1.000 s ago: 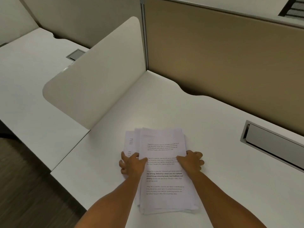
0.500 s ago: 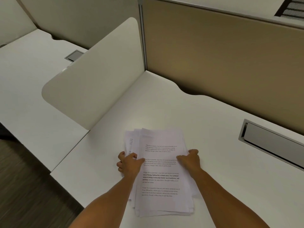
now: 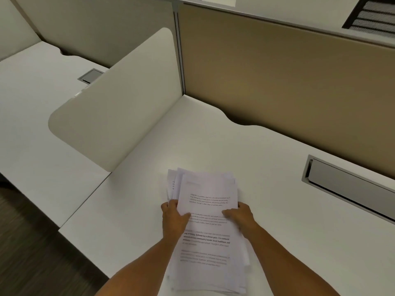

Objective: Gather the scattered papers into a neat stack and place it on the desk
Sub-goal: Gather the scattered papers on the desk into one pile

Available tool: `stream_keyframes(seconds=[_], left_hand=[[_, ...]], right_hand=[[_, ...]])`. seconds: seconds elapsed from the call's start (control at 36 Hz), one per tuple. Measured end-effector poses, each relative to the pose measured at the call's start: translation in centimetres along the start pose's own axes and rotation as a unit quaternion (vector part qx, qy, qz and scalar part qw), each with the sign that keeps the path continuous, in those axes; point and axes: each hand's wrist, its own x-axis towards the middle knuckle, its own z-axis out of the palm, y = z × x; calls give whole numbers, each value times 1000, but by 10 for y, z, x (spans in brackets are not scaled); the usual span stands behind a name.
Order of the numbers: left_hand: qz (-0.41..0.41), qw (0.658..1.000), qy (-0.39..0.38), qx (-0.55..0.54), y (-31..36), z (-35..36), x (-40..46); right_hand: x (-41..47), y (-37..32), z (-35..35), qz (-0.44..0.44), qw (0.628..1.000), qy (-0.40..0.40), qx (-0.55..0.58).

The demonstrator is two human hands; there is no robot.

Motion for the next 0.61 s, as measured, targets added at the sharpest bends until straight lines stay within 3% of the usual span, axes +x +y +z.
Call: stream_keyframes(seconds=[0.28,0.42,0.61], left_hand=[[-47,982,-36,-180,-18,-26,11],[-76,958,-84,-262,-26,-32,17],[-67,936,-146,-313,-31,-33,19]], right_hand=[[-6,5,15,-8,1000,15,-11],[-14,-10,35,7,991,77,-111],[-18,-9,45,-15,992,51,-114]])
